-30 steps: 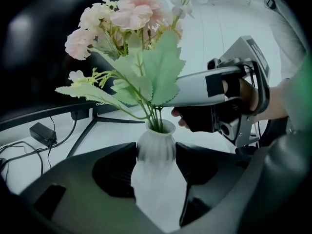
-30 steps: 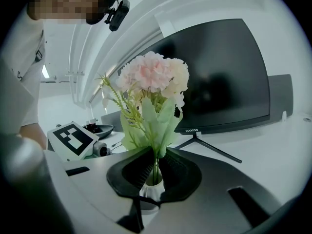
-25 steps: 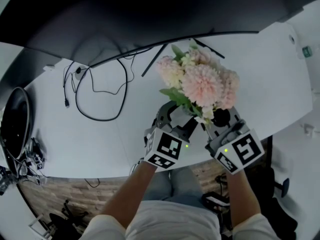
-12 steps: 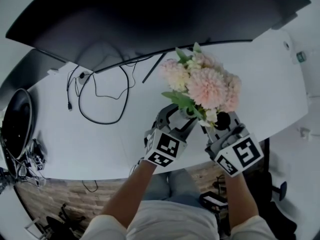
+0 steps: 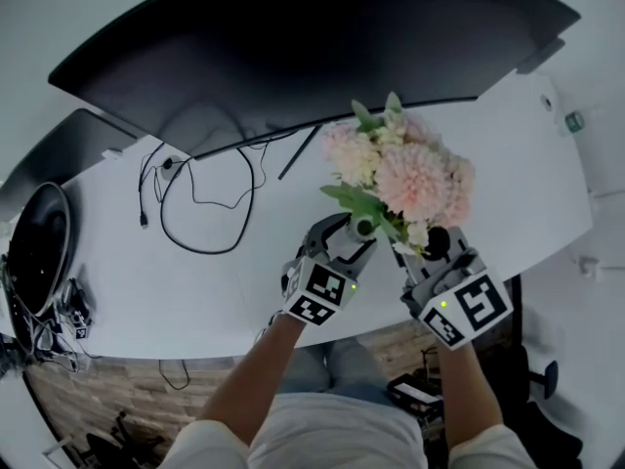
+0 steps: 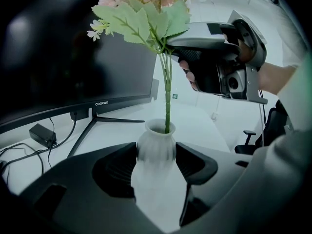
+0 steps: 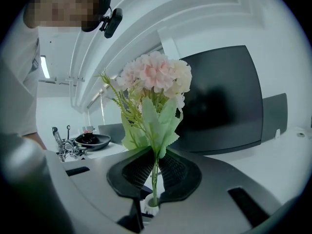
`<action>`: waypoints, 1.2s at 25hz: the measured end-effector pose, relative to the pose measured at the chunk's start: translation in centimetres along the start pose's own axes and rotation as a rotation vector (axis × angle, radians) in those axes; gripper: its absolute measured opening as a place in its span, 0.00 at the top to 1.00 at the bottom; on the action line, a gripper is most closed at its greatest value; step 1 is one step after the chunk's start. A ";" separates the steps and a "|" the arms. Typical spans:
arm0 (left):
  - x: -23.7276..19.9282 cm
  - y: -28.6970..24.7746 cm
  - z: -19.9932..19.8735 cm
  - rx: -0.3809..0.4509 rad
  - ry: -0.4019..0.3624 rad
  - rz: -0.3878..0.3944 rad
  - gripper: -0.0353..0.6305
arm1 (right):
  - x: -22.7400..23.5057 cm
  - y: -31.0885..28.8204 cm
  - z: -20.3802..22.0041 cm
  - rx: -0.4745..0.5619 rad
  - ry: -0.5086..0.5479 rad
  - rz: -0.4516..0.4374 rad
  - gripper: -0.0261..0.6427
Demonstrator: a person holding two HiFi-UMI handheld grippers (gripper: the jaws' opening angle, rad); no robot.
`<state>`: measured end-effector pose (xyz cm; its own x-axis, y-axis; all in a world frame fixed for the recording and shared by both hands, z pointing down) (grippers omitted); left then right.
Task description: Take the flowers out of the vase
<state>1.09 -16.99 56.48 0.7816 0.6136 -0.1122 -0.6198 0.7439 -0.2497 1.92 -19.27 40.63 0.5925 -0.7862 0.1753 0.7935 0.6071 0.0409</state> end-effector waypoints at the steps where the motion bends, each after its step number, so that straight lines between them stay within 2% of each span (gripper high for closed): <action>1: 0.0 0.0 0.0 0.007 0.000 0.001 0.56 | 0.0 0.0 -0.2 0.006 0.001 0.001 0.88; 16: -0.4 0.1 -0.4 0.008 -0.004 -0.003 0.56 | -0.3 0.9 -4.1 0.065 0.026 0.022 0.88; 23: -1.3 0.4 0.3 -0.012 0.001 -0.004 0.56 | -0.2 1.4 -4.3 0.061 0.026 0.048 0.88; 30: -0.4 0.1 -0.2 -0.026 -0.012 -0.008 0.56 | 0.5 4.9 -5.0 0.059 0.012 0.090 0.88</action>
<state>0.72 -17.20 56.31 0.7858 0.6106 -0.0983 -0.6110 0.7421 -0.2755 6.84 -17.29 35.96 0.6627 -0.7296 0.1688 0.7279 0.6806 0.0836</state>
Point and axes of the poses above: the fingertips, and each gripper's own axes: y backward along the fingers, x to its right, z out of its underside, the point moved 1 cm from there along y, backward along the fingers, and after that the axes turned 14 degrees about x, right-handed, at the moved point
